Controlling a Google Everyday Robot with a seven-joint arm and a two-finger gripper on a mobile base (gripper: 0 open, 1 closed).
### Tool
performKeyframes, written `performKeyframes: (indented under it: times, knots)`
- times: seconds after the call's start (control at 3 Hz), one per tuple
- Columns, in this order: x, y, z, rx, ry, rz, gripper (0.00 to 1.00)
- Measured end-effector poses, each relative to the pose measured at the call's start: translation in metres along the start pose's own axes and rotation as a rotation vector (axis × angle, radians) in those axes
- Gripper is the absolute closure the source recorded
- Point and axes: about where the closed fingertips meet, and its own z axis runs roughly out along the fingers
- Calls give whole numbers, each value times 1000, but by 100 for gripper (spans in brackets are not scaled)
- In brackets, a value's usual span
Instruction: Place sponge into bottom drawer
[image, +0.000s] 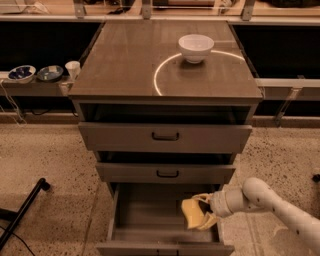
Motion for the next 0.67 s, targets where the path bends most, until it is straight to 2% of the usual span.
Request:
performKeyframes:
  times: [0.33,0.67]
  knots:
    - [5,0,7,4,-18,-62,100]
    - [31,-8,28,45,-63,-2,100]
